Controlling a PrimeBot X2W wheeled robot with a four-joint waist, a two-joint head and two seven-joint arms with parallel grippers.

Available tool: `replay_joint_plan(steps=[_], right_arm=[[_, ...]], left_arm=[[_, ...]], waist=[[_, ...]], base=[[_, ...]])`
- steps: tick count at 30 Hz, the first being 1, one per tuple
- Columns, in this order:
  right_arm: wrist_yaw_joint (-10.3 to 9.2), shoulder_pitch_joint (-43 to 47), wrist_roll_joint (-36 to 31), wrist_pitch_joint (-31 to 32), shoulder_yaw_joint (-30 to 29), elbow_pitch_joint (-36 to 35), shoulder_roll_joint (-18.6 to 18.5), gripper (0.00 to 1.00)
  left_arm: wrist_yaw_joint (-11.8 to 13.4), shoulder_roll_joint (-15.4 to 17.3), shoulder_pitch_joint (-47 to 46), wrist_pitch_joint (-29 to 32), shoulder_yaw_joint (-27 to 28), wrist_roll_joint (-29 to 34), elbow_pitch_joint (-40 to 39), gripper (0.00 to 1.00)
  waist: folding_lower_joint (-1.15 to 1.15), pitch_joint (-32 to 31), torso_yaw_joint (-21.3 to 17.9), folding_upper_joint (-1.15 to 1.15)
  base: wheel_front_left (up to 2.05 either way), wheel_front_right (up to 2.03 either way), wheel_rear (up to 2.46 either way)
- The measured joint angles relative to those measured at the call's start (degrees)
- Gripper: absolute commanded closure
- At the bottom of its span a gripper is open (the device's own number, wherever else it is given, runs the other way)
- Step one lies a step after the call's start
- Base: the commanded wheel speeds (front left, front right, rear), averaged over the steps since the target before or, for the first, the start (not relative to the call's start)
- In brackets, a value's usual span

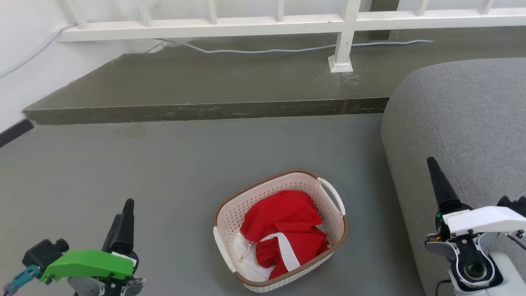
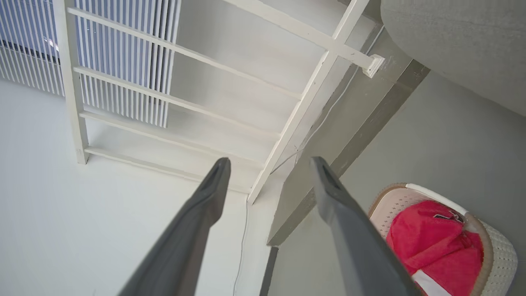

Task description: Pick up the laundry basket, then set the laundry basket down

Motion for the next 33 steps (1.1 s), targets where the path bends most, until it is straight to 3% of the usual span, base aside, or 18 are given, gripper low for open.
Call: replay_joint_plan(steps=[10,33], right_arm=[[0.01,-1.10,-9.34,-2.04,3.34,1.15,-2.36,0.00],[0.04,-3.57,-26.10,-6.64,6.48,1.29,-2.40,0.00]], left_arm=[[1.13,0.20,-0.70,-1.93,-2.11,10.14,-0.45,0.00],[2.24,-0.44,-1.97,-6.05,-4.47,28.64,-1.41,0.00]], waist=[[0.00,0.11,-0.09,0.00],[0.00,0.31,-0.19,0.00]], base=[[0.00,0.00,0.00],[0.00,0.00,0.00]])
